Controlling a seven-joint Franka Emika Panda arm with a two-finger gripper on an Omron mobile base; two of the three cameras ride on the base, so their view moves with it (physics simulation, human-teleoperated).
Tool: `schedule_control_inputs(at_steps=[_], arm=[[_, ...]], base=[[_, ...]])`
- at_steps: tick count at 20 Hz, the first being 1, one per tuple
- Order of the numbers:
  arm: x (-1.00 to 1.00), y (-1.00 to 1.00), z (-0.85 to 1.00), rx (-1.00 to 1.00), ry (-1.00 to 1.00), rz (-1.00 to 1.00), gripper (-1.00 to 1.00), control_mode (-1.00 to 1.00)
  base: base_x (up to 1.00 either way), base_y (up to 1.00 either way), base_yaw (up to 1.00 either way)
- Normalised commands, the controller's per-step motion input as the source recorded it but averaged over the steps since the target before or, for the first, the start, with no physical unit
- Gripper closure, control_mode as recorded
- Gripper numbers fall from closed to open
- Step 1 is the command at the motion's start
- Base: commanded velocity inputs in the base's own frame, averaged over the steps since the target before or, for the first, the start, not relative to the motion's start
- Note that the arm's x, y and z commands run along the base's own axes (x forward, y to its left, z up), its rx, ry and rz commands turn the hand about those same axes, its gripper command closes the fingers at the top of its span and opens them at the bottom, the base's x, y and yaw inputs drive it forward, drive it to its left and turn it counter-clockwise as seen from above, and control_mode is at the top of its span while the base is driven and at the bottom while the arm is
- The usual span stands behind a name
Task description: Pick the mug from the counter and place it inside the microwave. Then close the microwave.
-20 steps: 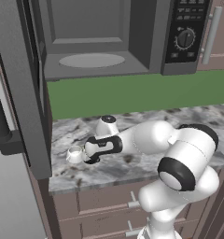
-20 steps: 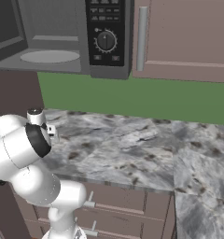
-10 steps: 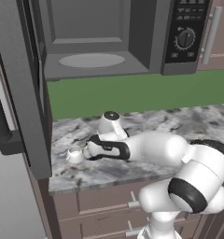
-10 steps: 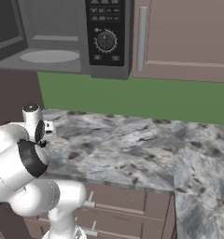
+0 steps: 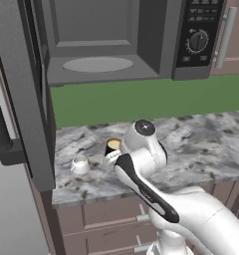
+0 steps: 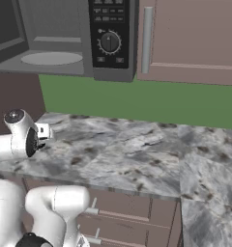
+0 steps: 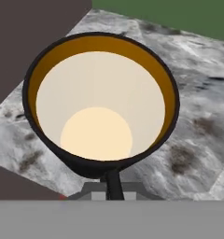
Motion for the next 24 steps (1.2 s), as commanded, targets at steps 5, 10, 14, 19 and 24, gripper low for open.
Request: schedule_control_inputs(at_steps=[5, 10, 14, 19, 24], arm=[[-0.75, 0.00, 0.90, 0.05, -0.13, -0.25, 1.00, -1.00], [-0.34, -0.09, 1.00, 0.04, -0.01, -0.26, 1.00, -1.00], [-0.19, -0.37, 1.00, 0.04, 0.00, -0.19, 1.00, -1.00], [-0.24, -0.34, 0.94, 0.06, 0.09, -0.05, 1.00, -1.00], [-0.29, -0.18, 0.52, 0.04, 0.11, 0.01, 1.00, -1.00]], base=[[0.00, 0.00, 0.00], [0.00, 0.00, 0.00], [0.00, 0.00, 0.00], [0.00, 0.00, 0.00], [0.00, 0.00, 0.00]])
